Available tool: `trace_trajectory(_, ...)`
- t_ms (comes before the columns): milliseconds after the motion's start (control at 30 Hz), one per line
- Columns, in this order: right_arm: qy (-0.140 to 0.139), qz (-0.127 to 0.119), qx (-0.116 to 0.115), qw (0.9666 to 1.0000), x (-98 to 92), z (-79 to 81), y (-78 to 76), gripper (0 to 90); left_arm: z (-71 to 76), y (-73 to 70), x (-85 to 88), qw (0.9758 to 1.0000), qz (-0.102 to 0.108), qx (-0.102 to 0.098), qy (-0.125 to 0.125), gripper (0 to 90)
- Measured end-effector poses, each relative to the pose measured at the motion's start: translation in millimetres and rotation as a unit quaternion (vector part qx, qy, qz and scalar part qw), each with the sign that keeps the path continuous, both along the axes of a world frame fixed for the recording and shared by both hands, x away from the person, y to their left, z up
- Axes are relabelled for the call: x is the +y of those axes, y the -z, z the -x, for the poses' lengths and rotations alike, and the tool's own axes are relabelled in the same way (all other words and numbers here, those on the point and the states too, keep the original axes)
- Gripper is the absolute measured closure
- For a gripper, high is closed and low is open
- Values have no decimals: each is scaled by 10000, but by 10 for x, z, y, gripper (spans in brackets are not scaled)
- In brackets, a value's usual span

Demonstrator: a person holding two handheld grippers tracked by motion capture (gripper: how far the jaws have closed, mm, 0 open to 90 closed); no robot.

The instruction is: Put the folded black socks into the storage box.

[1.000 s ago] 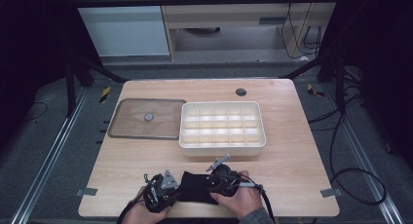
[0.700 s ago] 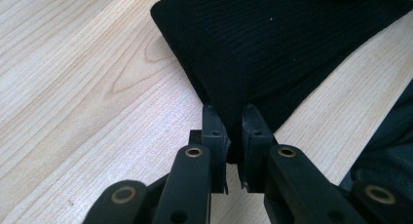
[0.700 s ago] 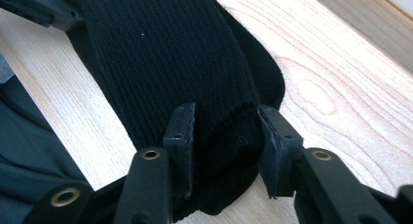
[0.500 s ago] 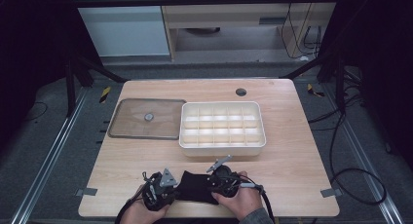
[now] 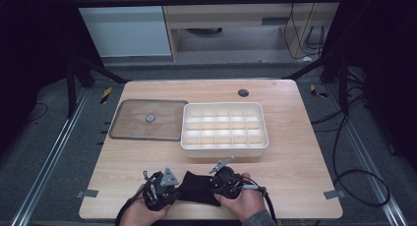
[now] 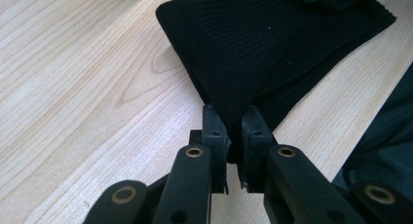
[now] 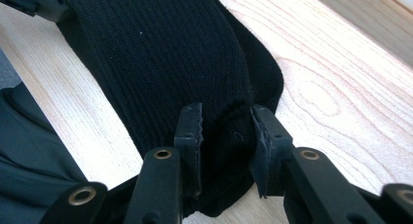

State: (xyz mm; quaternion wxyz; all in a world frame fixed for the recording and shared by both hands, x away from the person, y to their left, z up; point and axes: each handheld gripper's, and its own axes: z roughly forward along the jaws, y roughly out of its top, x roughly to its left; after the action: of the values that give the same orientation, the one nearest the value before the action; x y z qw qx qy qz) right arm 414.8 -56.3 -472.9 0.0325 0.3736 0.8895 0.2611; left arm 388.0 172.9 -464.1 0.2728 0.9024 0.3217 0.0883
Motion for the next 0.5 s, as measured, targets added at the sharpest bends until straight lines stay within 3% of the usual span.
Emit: trace_trajectory(500,64,-59,-8,10000,32,-38,11,683,-14,-162,-6,9999,15,-121,112,835)
